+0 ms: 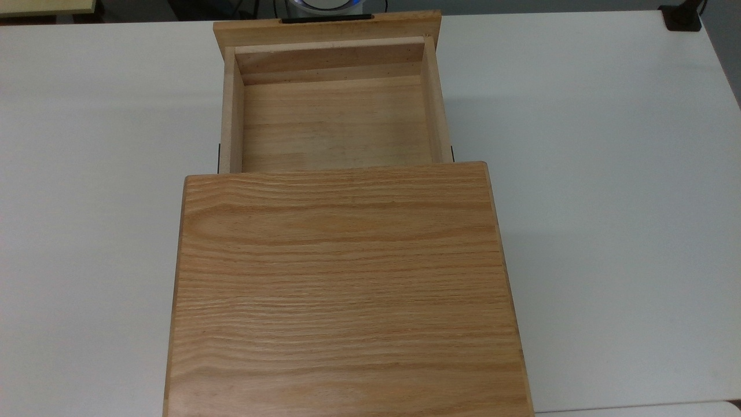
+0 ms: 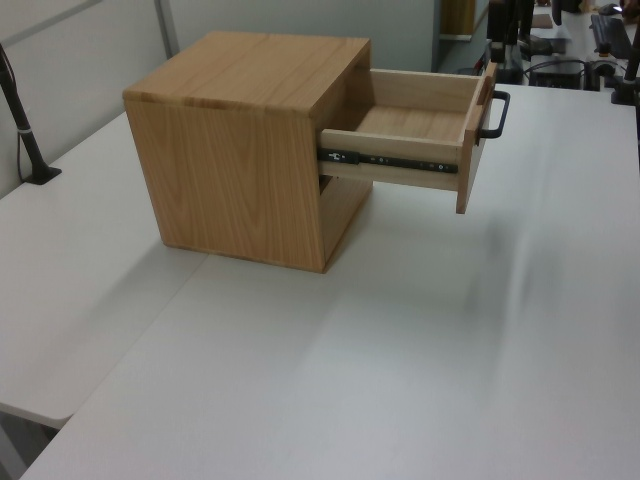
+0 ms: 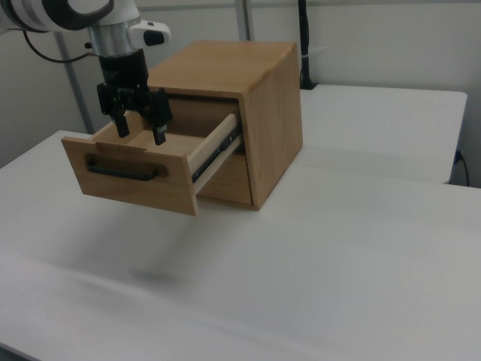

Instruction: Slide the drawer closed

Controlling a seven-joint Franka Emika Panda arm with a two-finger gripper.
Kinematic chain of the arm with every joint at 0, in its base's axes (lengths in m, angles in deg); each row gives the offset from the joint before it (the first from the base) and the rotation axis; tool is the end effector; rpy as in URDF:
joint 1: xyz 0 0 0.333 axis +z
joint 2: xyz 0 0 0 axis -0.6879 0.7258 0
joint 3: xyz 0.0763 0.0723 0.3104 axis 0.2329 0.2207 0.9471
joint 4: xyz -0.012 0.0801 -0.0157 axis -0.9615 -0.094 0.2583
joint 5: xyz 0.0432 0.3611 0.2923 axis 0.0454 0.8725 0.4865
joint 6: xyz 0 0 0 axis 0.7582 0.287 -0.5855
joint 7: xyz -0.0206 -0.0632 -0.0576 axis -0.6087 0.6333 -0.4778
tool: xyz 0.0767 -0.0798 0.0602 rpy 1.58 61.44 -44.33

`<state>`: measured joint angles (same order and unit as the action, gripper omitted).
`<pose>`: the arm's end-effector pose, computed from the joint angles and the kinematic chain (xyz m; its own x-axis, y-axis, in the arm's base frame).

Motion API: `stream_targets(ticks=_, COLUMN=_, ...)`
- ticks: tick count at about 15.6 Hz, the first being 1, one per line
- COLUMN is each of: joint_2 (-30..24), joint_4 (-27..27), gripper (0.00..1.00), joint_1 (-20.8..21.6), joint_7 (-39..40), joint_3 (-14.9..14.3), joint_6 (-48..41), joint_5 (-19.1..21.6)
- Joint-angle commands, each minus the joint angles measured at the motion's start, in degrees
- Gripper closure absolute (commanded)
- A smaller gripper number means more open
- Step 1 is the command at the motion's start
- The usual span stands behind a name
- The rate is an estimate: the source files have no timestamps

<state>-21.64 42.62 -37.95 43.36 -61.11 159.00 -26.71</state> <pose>0.6047 -0.0270 0.6329 0.9990 -0.0241 -0.0373 -0.0232 -0.9994 0.0249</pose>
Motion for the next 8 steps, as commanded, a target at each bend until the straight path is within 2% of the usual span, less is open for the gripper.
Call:
stream_targets(ticks=1, joint_2=-0.76, joint_4=0.12, gripper=0.0, joint_1=0.63, joint_7=0.18, joint_3=-0.24, joint_6=-1.8, joint_5=-0.81)
stream_targets(ticks=8, joint_2=-1.03, joint_4=0.82, gripper=0.0, joint_1=0.72, joint_7=0.17, joint_3=-0.24, joint_6=-1.89, joint_5=-0.72)
